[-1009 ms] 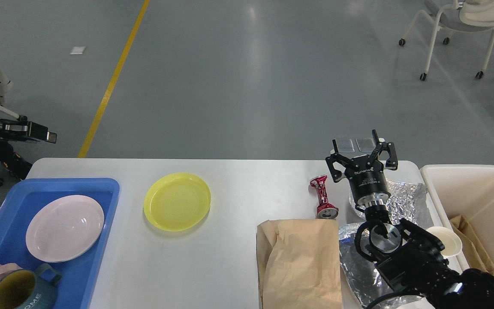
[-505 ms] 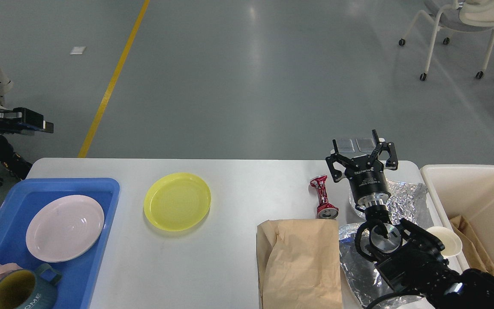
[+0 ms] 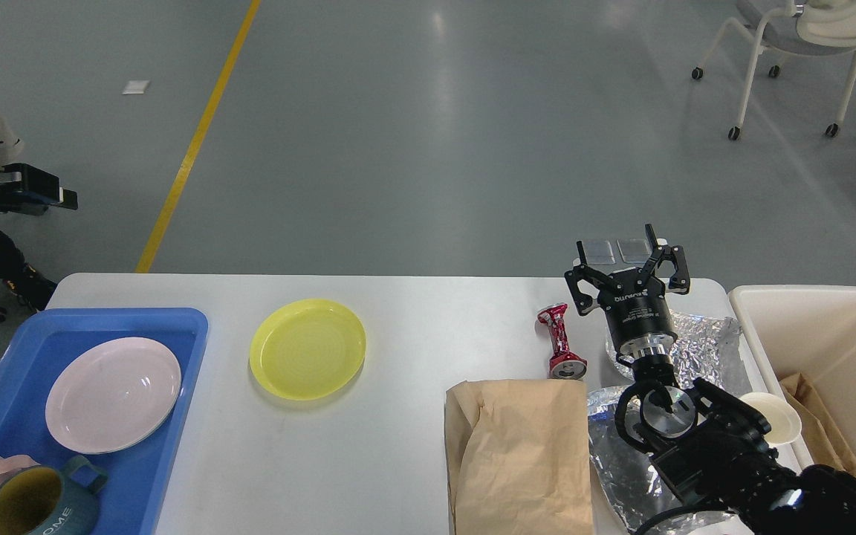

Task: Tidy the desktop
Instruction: 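Release the green mug and raise the left gripper, then reach the left gripper to the yellow plate edge and grasp it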

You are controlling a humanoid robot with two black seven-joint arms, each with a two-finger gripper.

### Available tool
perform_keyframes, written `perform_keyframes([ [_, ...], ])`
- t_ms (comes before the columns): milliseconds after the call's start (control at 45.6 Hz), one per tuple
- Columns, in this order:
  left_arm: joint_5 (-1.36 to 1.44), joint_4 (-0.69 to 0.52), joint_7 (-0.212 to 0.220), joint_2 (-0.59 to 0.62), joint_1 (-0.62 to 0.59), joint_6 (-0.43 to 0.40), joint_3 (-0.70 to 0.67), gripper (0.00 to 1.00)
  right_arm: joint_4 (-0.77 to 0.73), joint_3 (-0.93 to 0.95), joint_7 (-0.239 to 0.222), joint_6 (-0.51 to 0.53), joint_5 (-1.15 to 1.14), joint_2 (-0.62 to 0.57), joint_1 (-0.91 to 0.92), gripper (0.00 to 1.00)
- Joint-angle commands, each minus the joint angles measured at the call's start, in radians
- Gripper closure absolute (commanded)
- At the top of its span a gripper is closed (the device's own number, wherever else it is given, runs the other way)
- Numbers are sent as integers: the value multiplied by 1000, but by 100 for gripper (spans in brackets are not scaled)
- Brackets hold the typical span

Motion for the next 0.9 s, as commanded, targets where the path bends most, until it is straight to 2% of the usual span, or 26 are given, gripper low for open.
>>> perform_keyframes([
  [0,0,1,2,-3,3,0,0,50,0,0,0,0,0,1,-1,0],
  [175,-8,2,11,-6,4,3,-1,50,0,0,0,0,0,-1,-1,0],
  [285,-28,2,34,-29,4,6,-1,50,0,0,0,0,0,-1,-1,0],
  [592,-26,2,44,-145,9,11,10,50,0,0,0,-2,0,-1,-1,0],
  [746,-16,-25,102,-225,30,8,11,49,0,0,0,-2,0,-1,-1,0],
  [877,-12,-153,148,-230,60,21,57,49,0,0,0,-2,0,1,-1,0],
])
